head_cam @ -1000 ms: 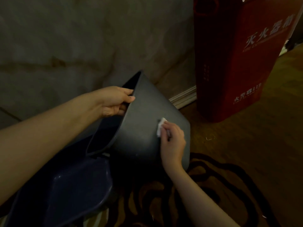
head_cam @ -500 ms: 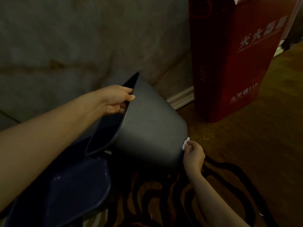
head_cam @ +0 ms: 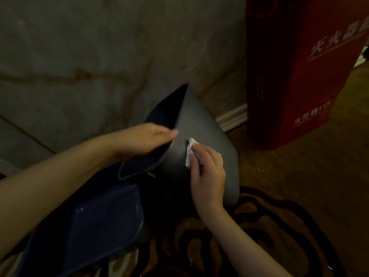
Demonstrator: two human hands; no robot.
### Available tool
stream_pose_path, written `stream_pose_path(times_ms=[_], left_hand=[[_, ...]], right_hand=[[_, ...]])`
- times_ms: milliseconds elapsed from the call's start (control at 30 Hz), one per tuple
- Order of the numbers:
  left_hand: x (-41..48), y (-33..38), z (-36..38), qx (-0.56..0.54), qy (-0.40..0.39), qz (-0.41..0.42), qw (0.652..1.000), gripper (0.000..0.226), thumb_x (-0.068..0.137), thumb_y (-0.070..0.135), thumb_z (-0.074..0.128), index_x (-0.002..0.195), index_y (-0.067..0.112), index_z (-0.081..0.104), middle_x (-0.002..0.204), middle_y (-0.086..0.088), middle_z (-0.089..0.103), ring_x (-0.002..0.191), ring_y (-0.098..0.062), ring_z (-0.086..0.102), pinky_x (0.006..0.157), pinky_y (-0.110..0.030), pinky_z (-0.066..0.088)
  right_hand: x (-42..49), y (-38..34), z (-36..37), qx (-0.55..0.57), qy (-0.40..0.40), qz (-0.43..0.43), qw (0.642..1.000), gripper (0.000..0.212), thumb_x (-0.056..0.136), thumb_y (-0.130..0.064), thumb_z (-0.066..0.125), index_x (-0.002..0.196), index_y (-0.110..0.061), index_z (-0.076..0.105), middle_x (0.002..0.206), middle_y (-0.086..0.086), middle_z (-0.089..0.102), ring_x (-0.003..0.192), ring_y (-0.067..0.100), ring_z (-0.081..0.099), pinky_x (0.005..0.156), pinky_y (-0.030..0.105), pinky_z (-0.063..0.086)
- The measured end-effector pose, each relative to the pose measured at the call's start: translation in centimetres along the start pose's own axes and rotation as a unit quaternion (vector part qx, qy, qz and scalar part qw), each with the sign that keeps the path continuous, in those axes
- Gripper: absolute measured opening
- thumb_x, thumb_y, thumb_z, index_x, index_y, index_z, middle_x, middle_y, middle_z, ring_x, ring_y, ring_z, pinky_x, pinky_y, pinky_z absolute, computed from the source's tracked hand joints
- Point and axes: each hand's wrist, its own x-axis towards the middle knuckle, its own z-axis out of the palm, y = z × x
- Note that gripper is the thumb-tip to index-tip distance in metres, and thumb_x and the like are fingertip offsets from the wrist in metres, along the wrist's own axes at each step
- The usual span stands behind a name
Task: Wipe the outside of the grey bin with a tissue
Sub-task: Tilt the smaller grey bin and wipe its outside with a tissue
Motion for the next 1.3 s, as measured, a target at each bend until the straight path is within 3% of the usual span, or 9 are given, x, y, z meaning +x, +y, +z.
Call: stream_pose_path(times_ms=[100, 233, 467, 600, 733, 933, 1033, 1133, 1300], left_hand=[[-3.6, -1.4, 0.6, 0.027, -0.068, 0.039, 0.997, 0.045, 0.072, 0.058, 0.040, 0.087, 0.026, 0.069, 0.074, 0.021, 0.071, 0.066, 0.013, 0.059, 0.065, -0.008, 0.046], [-3.2, -0.8, 2.2, 0.029, 0.019, 0.103, 0.994, 0.033, 0.091, 0.025, 0.045, 0.059, 0.026, 0.051, 0.047, 0.021, 0.055, 0.046, 0.008, 0.047, 0.052, -0.006, 0.035], [-2.2, 0.8, 2.2, 0.001, 0.090, 0.137, 0.986, 0.034, 0.092, 0.021, 0.045, 0.079, -0.005, 0.060, 0.073, -0.028, 0.060, 0.067, -0.019, 0.051, 0.070, -0.040, 0.047], [-1.5, 2.0, 1.1, -0.130, 0.116, 0.103, 0.979, 0.032, 0.093, 0.021, 0.045, 0.081, 0.000, 0.066, 0.083, -0.030, 0.065, 0.075, -0.024, 0.055, 0.078, -0.046, 0.049], [-0.8, 2.2, 0.4, -0.239, 0.142, 0.059, 0.959, 0.030, 0.093, 0.016, 0.044, 0.076, 0.013, 0.070, 0.068, -0.006, 0.073, 0.068, -0.011, 0.066, 0.075, -0.030, 0.052], [-0.2, 2.7, 0.0, -0.307, 0.156, -0.009, 0.939, 0.032, 0.093, 0.014, 0.044, 0.068, 0.003, 0.060, 0.050, -0.005, 0.064, 0.043, -0.010, 0.060, 0.050, -0.018, 0.051], [0.5, 3.4, -0.6, -0.294, 0.171, -0.038, 0.940, 0.031, 0.093, 0.015, 0.045, 0.063, 0.006, 0.051, 0.063, -0.010, 0.049, 0.052, -0.018, 0.051, 0.054, -0.025, 0.045], [1.0, 3.7, -1.2, -0.293, 0.172, -0.061, 0.938, 0.030, 0.093, 0.015, 0.045, 0.063, 0.009, 0.048, 0.062, -0.007, 0.046, 0.040, -0.010, 0.052, 0.046, -0.019, 0.045], [1.3, 3.8, -1.5, -0.308, 0.161, -0.080, 0.934, 0.027, 0.092, 0.014, 0.045, 0.066, 0.010, 0.049, 0.063, -0.006, 0.050, 0.044, -0.011, 0.054, 0.046, -0.021, 0.047]], right_hand=[[0.4, 0.1, 0.0, -0.006, 0.014, 0.006, 1.000, 0.019, 0.087, -0.005, 0.059, 0.105, -0.006, 0.067, 0.103, 0.003, 0.067, 0.096, 0.012, 0.055, 0.088, -0.002, 0.026], [0.6, 0.1, 0.0, -0.004, 0.029, 0.019, 0.999, 0.018, 0.087, -0.005, 0.060, 0.103, -0.006, 0.067, 0.102, 0.002, 0.068, 0.095, 0.013, 0.056, 0.086, -0.001, 0.029], [2.3, -2.0, -0.3, 0.028, 0.054, 0.007, 0.998, 0.018, 0.086, -0.006, 0.061, 0.102, -0.008, 0.069, 0.100, 0.000, 0.069, 0.092, 0.004, 0.052, 0.083, 0.010, 0.039], [3.2, -4.6, 0.5, 0.026, 0.043, -0.047, 0.998, 0.021, 0.086, -0.008, 0.062, 0.106, -0.009, 0.067, 0.104, 0.001, 0.068, 0.094, 0.006, 0.052, 0.083, 0.011, 0.041], [2.8, -5.5, 0.9, 0.005, 0.037, -0.092, 0.995, 0.023, 0.083, -0.003, 0.064, 0.106, -0.004, 0.068, 0.105, 0.008, 0.068, 0.093, 0.015, 0.054, 0.084, 0.011, 0.038], [2.6, -3.9, 0.8, -0.037, 0.016, -0.139, 0.990, 0.022, 0.084, -0.001, 0.063, 0.105, -0.002, 0.068, 0.104, 0.012, 0.068, 0.089, 0.022, 0.055, 0.082, 0.021, 0.042], [2.8, -0.5, -0.9, -0.073, 0.048, -0.077, 0.993, 0.020, 0.085, -0.006, 0.060, 0.103, -0.006, 0.068, 0.103, 0.008, 0.068, 0.089, 0.014, 0.050, 0.079, 0.023, 0.046], [2.2, 4.0, -3.0, -0.131, 0.068, 0.032, 0.989, 0.023, 0.087, -0.011, 0.057, 0.108, -0.010, 0.066, 0.107, 0.005, 0.067, 0.097, 0.013, 0.052, 0.081, 0.032, 0.051], [2.3, 9.0, -5.6, -0.163, 0.089, 0.176, 0.967, 0.022, 0.091, -0.010, 0.054, 0.109, -0.008, 0.065, 0.112, 0.007, 0.066, 0.102, 0.019, 0.053, 0.081, 0.017, 0.029]])
